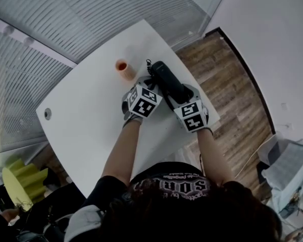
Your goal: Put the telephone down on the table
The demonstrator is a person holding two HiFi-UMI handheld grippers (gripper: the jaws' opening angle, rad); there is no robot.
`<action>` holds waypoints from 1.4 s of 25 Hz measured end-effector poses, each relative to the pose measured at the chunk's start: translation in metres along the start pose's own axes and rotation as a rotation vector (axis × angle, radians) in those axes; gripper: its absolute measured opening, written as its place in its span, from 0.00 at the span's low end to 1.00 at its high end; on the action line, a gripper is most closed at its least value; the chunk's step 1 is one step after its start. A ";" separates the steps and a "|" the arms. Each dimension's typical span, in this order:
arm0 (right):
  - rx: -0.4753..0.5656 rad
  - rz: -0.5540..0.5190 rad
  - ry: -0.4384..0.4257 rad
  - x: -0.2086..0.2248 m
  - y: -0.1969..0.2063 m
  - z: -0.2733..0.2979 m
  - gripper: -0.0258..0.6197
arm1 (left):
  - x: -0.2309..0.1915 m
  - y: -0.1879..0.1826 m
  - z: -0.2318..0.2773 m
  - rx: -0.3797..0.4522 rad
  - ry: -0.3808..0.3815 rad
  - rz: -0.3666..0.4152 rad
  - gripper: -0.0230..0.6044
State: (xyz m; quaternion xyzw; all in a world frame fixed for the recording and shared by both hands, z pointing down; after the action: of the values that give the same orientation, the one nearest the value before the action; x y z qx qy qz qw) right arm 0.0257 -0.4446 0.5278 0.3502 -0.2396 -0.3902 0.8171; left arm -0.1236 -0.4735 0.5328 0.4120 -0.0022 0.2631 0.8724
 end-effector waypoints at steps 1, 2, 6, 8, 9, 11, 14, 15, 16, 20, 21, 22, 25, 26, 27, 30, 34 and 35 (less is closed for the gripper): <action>-0.002 0.000 0.003 0.000 0.001 0.000 0.47 | 0.000 0.000 0.001 -0.001 0.002 -0.004 0.04; -0.005 -0.002 0.006 0.000 0.001 0.000 0.47 | 0.001 0.000 0.001 -0.001 0.005 -0.008 0.04; -0.025 -0.017 0.018 -0.001 0.002 0.003 0.47 | 0.001 0.002 0.003 -0.009 0.015 -0.005 0.04; -0.031 -0.013 0.015 0.000 0.002 0.004 0.47 | 0.001 0.003 0.002 -0.010 0.019 -0.007 0.04; -0.033 -0.010 0.013 0.000 0.002 0.004 0.47 | 0.000 0.004 0.001 -0.010 0.020 -0.009 0.04; -0.034 -0.006 0.013 0.000 0.001 0.004 0.47 | -0.002 0.005 -0.002 -0.014 0.020 -0.009 0.04; -0.030 -0.009 0.021 -0.001 0.002 0.003 0.47 | -0.001 0.009 -0.007 -0.016 0.021 -0.017 0.04; -0.028 -0.009 0.023 -0.001 0.002 0.002 0.47 | -0.001 0.010 -0.010 -0.013 0.020 -0.019 0.04; -0.027 -0.009 0.024 -0.001 0.002 0.002 0.47 | -0.001 0.011 -0.012 -0.010 0.019 -0.021 0.04; -0.013 0.008 0.036 -0.002 0.004 0.000 0.47 | -0.004 0.016 -0.024 0.004 0.016 -0.036 0.04; -0.005 0.019 0.038 -0.002 0.004 -0.001 0.48 | -0.004 0.017 -0.027 0.010 0.018 -0.040 0.04; 0.004 0.031 0.038 -0.003 0.005 -0.003 0.48 | -0.003 0.018 -0.030 0.017 0.022 -0.043 0.04; 0.023 0.052 0.045 -0.005 0.006 -0.008 0.48 | -0.001 0.019 -0.041 0.038 0.032 -0.045 0.04; 0.027 0.054 0.049 -0.006 0.006 -0.009 0.48 | -0.001 0.019 -0.045 0.042 0.033 -0.044 0.04; 0.033 0.056 0.052 -0.007 0.006 -0.011 0.48 | 0.000 0.019 -0.048 0.048 0.035 -0.044 0.04; 0.054 0.049 0.074 -0.012 0.005 -0.021 0.48 | 0.001 0.018 -0.063 0.074 0.038 -0.061 0.04; 0.087 0.046 0.106 -0.022 -0.001 -0.042 0.48 | 0.001 0.008 -0.094 0.120 0.020 -0.089 0.04; 0.100 0.045 0.109 -0.025 -0.004 -0.047 0.48 | 0.002 0.006 -0.100 0.137 0.022 -0.104 0.04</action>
State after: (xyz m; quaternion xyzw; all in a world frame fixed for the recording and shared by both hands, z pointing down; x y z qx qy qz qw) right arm 0.0404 -0.4080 0.4921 0.4058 -0.2220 -0.3397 0.8189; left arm -0.1461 -0.3974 0.4712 0.4671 0.0467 0.2216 0.8547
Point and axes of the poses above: the fingertips, and each gripper's own axes: z forward along the fingers, x to its right, y out of its underside, the point moved 9 cm from there along -z, backward along the fingers, and after that the axes turned 13 degrees about -y, right-handed, at the moved point
